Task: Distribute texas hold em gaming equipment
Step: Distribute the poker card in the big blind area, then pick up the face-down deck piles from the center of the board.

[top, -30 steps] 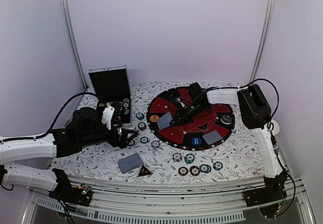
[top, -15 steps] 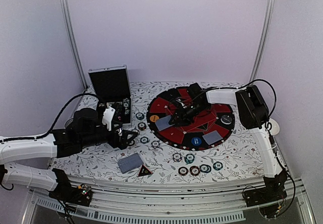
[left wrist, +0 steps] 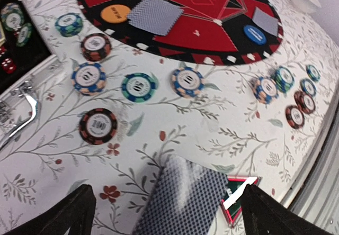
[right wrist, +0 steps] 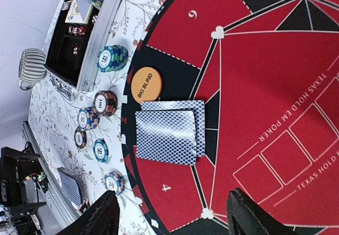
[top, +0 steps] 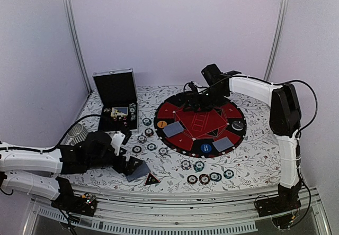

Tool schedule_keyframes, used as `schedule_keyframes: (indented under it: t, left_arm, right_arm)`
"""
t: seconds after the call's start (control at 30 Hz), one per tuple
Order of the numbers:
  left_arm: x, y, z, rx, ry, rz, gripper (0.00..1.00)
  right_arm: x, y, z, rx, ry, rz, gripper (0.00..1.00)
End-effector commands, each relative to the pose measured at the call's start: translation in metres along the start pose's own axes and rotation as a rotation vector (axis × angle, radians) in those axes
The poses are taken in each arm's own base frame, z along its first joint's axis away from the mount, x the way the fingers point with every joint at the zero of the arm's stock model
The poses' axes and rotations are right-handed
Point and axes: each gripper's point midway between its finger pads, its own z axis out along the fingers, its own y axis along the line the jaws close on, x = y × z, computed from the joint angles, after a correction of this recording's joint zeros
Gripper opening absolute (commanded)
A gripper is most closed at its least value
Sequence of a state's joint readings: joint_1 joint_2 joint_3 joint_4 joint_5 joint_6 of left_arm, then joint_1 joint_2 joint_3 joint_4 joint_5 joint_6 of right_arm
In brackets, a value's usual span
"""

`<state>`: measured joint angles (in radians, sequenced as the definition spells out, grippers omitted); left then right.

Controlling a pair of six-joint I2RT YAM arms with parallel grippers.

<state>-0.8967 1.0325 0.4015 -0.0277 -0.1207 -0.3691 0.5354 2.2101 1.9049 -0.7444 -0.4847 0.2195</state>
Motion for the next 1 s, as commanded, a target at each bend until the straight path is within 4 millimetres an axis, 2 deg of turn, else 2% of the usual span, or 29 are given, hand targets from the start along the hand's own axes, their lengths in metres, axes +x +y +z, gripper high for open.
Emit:
schedule_keyframes:
  t: [0.0,0.07,0.13,0.17,0.23,0.33,0.4,0.5,0.6,0.7,0.87,0.97]
  left_arm:
    - [0.006,-0.033,-0.006,0.064,-0.043,0.152,0.98]
    - [0.001,-0.035,-0.006,0.047,-0.048,0.177,0.98]
    - [-0.004,-0.035,-0.004,0.024,-0.032,0.181,0.98]
    - [-0.01,-0.04,-0.003,0.031,-0.023,0.192,0.98]
    - [-0.023,-0.055,-0.003,0.062,0.018,0.252,0.98]
    - [-0.038,-0.086,-0.007,0.135,0.082,0.435,0.98]
    - [-0.031,-0.094,-0.009,0.156,0.183,0.578,0.98]
    - [-0.016,-0.077,-0.012,0.098,0.344,0.746,0.98]
    - [-0.003,-0.059,-0.015,0.076,0.472,0.81,0.98]
    - [0.023,-0.045,-0.017,0.127,0.597,0.772,0.98]
    - [0.041,-0.003,-0.008,0.064,0.675,0.715,0.98]
    - [0.047,0.007,0.003,0.054,0.665,0.694,0.98]
  right_arm:
    - [0.004,0.024,-0.027,0.077,-0.047,-0.076,0.76]
    - [0.014,0.034,-0.028,0.067,-0.041,-0.093,0.81]
    - [0.026,0.038,-0.029,0.066,-0.027,-0.101,0.9]
    - [0.03,0.04,-0.029,0.067,-0.025,-0.104,0.98]
    - [0.039,0.041,-0.033,0.076,-0.026,-0.107,0.99]
    - [0.045,0.041,-0.046,0.095,-0.063,-0.123,0.99]
    - [0.047,0.04,-0.058,0.116,-0.1,-0.139,0.99]
    - [0.048,0.042,-0.076,0.139,-0.151,-0.164,0.99]
    - [0.052,0.045,-0.087,0.134,-0.179,-0.196,0.99]
    - [0.061,0.044,-0.091,0.132,-0.182,-0.211,0.99]
    - [0.075,0.041,-0.088,0.12,-0.167,-0.219,0.99]
    - [0.08,0.04,-0.085,0.112,-0.162,-0.22,0.99]
